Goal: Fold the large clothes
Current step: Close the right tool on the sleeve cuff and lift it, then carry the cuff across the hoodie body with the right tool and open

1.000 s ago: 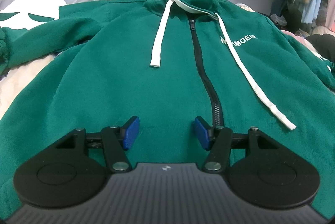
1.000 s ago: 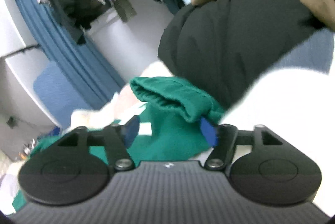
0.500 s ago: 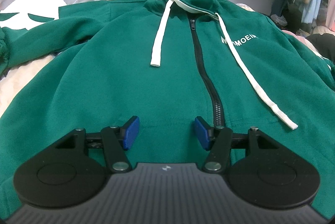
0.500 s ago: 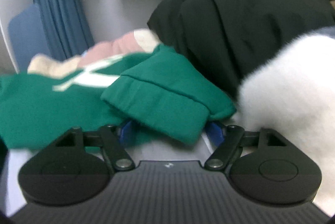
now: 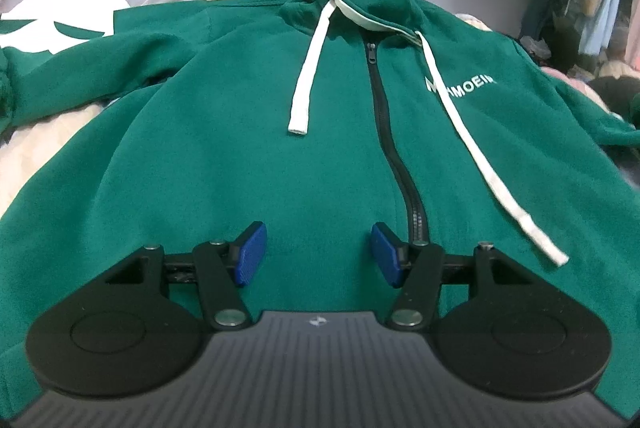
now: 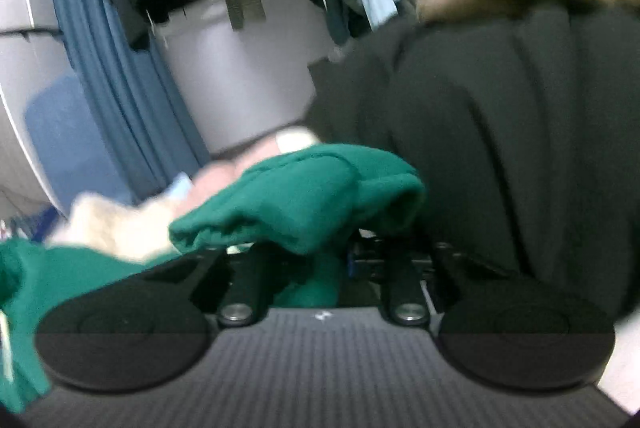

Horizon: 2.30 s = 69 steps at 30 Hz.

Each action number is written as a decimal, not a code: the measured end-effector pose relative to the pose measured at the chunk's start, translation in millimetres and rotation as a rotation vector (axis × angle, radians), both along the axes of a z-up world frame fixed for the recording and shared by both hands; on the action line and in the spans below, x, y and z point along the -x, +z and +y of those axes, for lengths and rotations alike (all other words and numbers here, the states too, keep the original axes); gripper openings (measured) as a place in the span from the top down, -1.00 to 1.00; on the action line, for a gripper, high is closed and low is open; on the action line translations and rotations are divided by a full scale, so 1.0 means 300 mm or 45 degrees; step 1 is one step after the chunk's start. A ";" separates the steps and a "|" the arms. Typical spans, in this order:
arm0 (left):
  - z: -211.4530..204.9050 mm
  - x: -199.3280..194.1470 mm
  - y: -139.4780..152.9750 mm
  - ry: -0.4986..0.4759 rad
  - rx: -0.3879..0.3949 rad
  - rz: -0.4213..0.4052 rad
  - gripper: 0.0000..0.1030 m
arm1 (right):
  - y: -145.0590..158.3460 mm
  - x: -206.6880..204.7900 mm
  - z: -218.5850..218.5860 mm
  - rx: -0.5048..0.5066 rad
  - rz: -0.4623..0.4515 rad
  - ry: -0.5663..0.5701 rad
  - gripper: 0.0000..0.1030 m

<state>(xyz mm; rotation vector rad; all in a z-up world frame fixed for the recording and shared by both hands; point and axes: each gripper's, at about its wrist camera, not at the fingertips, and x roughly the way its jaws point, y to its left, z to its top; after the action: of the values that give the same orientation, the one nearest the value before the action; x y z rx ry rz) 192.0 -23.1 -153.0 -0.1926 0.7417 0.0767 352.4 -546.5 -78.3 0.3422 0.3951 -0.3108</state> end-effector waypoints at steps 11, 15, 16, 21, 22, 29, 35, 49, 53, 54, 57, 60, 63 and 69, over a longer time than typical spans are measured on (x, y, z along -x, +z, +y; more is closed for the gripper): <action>0.146 0.043 0.094 0.119 0.211 -0.068 -0.24 | 0.589 0.140 0.385 0.248 -0.273 0.276 0.70; 0.200 0.086 0.142 0.146 0.272 -0.123 -0.24 | 0.716 0.236 0.670 0.341 -0.365 0.481 0.71; 0.213 0.094 0.152 0.153 0.284 -0.133 -0.24 | 0.729 0.261 0.745 0.370 -0.376 0.533 0.71; 0.332 0.150 0.208 0.215 0.398 -0.209 -0.24 | 0.669 0.361 1.056 0.404 -0.343 0.749 0.70; 0.357 0.161 0.216 0.225 0.416 -0.225 -0.24 | 0.631 0.381 1.118 0.412 -0.315 0.795 0.70; 0.537 0.211 0.223 0.335 0.579 -0.280 -0.23 | 0.277 0.515 1.463 0.448 -0.076 1.101 0.66; 0.580 0.203 0.211 0.335 0.626 -0.274 -0.24 | 0.059 0.569 1.579 0.392 0.193 1.292 -0.11; 0.519 0.148 0.175 0.291 0.614 -0.199 -0.23 | 0.162 0.481 1.233 0.267 0.136 1.034 -0.36; 0.503 0.121 0.154 0.281 0.595 -0.180 -0.23 | 0.102 0.268 1.165 0.507 0.255 0.810 -0.36; 0.498 0.114 0.147 0.273 0.589 -0.175 -0.23 | 0.081 0.217 1.158 0.539 0.305 0.789 -0.36; 0.482 0.098 0.132 0.262 0.561 -0.163 -0.23 | 0.006 0.084 1.151 0.573 0.415 0.804 -0.36; 0.473 0.081 0.116 0.242 0.557 -0.155 -0.23 | -0.056 0.014 1.164 0.591 0.468 0.845 -0.35; 0.461 0.072 0.108 0.223 0.546 -0.163 -0.24 | -0.088 -0.016 1.154 0.474 0.500 0.928 -0.24; 0.410 0.057 0.111 0.138 0.511 -0.200 -0.23 | -0.057 0.052 1.146 0.536 0.351 0.936 0.60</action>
<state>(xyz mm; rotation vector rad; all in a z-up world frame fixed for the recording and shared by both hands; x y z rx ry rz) 175.0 99.8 -119.8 -0.6154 0.5836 0.0147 336.8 -202.6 -95.4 -0.2706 0.6803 0.2855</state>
